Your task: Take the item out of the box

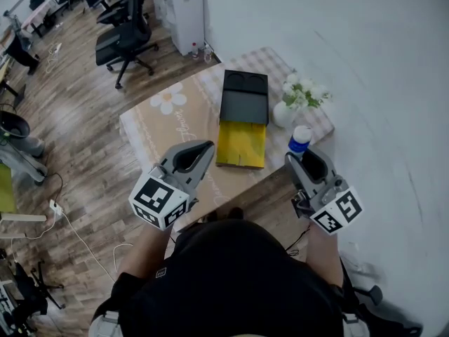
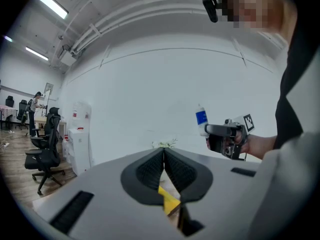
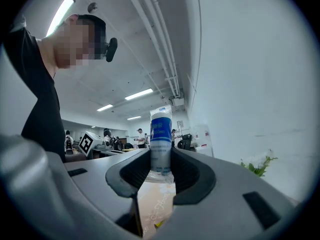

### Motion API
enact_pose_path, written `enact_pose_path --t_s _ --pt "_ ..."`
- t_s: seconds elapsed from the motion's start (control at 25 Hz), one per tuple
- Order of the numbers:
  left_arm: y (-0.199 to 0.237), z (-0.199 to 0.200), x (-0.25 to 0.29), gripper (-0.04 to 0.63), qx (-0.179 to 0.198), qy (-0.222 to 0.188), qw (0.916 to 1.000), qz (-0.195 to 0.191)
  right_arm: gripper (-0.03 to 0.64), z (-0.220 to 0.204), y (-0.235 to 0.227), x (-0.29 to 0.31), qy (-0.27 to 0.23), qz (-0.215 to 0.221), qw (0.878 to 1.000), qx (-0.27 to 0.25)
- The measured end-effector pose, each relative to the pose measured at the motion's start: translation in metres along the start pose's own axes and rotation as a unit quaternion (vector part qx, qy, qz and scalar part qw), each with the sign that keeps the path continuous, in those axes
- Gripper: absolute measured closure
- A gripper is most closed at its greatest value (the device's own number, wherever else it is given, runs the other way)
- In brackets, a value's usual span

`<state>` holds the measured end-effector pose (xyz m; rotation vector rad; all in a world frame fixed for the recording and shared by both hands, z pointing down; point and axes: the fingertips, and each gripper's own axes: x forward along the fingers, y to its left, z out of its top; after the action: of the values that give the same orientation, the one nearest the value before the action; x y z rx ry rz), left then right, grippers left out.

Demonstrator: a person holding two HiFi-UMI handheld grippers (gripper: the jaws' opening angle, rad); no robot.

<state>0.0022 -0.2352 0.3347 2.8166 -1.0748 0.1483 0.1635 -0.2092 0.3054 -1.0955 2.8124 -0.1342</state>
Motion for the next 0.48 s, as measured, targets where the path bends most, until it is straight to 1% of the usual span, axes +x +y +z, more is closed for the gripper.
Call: enact_pose_path --t_s 0.48 --pt "0.0025 0.0012 0.009 0.581 0.0 0.002 1.0 0.005 0.482 -0.0084 -0.0085 0.0051 0.006 0.006 1.0 0.0"
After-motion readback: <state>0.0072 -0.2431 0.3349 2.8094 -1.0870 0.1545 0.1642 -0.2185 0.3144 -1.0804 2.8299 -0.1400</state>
